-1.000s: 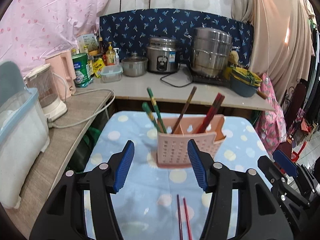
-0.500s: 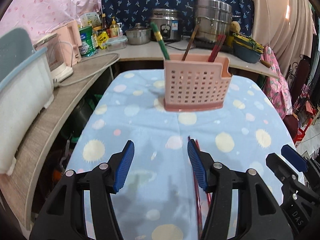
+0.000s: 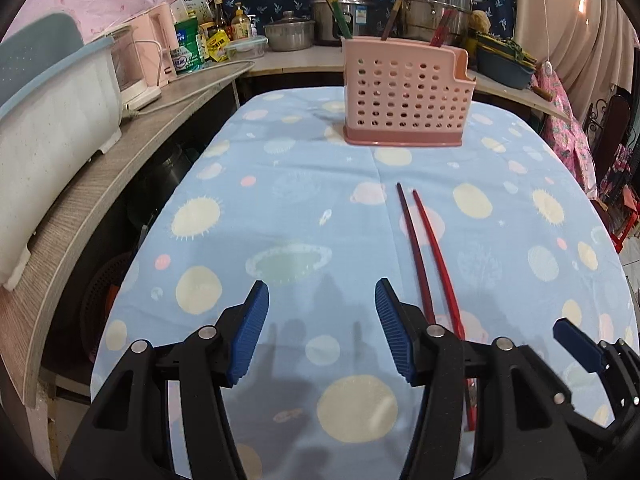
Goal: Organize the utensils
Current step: 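Move both open tools down to the last two red chopsticks, then grasp the bright red chopstick with the right tool while the left tool grasps the dark red one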
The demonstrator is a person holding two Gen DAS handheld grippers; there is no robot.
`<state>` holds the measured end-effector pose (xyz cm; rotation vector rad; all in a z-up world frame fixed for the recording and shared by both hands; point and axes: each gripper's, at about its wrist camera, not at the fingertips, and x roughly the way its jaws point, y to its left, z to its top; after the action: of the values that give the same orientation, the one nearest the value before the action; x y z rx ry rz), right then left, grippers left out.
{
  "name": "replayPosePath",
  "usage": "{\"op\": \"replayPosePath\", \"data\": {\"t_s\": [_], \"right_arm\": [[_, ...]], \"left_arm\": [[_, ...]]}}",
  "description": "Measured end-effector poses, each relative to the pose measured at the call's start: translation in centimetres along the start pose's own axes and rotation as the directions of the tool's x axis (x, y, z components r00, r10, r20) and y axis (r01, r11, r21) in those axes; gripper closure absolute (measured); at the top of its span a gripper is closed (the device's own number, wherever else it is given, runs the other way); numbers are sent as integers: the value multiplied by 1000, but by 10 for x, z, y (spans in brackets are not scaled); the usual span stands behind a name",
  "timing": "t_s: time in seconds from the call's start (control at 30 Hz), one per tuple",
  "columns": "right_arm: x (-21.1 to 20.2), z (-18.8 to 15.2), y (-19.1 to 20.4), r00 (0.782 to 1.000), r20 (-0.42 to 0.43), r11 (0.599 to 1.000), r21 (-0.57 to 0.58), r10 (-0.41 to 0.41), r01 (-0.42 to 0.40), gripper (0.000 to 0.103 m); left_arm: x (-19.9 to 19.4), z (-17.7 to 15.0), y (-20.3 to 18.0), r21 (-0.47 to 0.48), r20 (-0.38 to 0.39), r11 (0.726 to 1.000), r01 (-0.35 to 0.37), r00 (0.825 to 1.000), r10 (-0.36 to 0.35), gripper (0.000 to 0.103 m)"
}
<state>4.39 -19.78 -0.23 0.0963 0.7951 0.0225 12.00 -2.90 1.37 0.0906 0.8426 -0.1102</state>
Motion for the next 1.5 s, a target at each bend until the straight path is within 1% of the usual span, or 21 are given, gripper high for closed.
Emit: {"op": "replayPosePath", "data": {"t_s": [0.3,0.43,0.5,0.57,0.7,0.77,0.83,0.87,1.07,1.1,1.17,1.3,1.37,1.5], "right_arm": [[14,-17,15,998,-50,1000,-17,23,-24,57],[18,-20,21,998,-62,999,-30,22,-24,60],[20,-22,23,998,-65,999,-40,17,-20,63],[23,-23,24,997,-73,999,-42,14,-17,69],[25,-25,22,997,-74,999,-40,6,-9,74],[25,-25,21,997,-73,999,-41,-3,0,81],[25,-25,20,997,-70,999,-47,-16,12,85],[25,-25,19,997,-69,999,-48,-19,16,87],[22,-27,10,997,-61,998,-40,-42,40,95],[21,-27,7,997,-60,998,-37,-48,46,95],[19,-28,2,997,-56,998,-26,-61,59,95],[16,-30,-14,995,-49,996,0,-85,85,95],[14,-31,-21,994,-48,995,15,-96,97,96],[10,-33,-34,993,-49,993,44,-111,113,96]], "left_arm": [[9,-17,4,-2,-43,1000,-10,999,10,50],[12,-19,7,-10,-54,1000,-11,998,11,49],[13,-21,9,-13,-59,1000,-11,998,10,49],[13,-22,10,-17,-65,1000,-10,998,8,49],[15,-23,11,-19,-71,1000,-5,997,4,49],[16,-24,11,-21,-76,1000,0,997,-2,49],[17,-25,9,-18,-79,1000,6,997,-7,47],[17,-26,8,-15,-81,1000,5,997,-7,45],[17,-28,0,-2,-86,1000,18,996,-18,44],[17,-29,-2,-1,-88,1000,21,996,-21,43],[17,-30,-5,1,-94,1000,30,995,-29,38],[17,-34,-14,17,-105,999,49,993,-47,36],[18,-36,-19,24,-114,998,59,992,-56,32],[17,-40,-30,33,-122,996,86,989,-81,29]]}}
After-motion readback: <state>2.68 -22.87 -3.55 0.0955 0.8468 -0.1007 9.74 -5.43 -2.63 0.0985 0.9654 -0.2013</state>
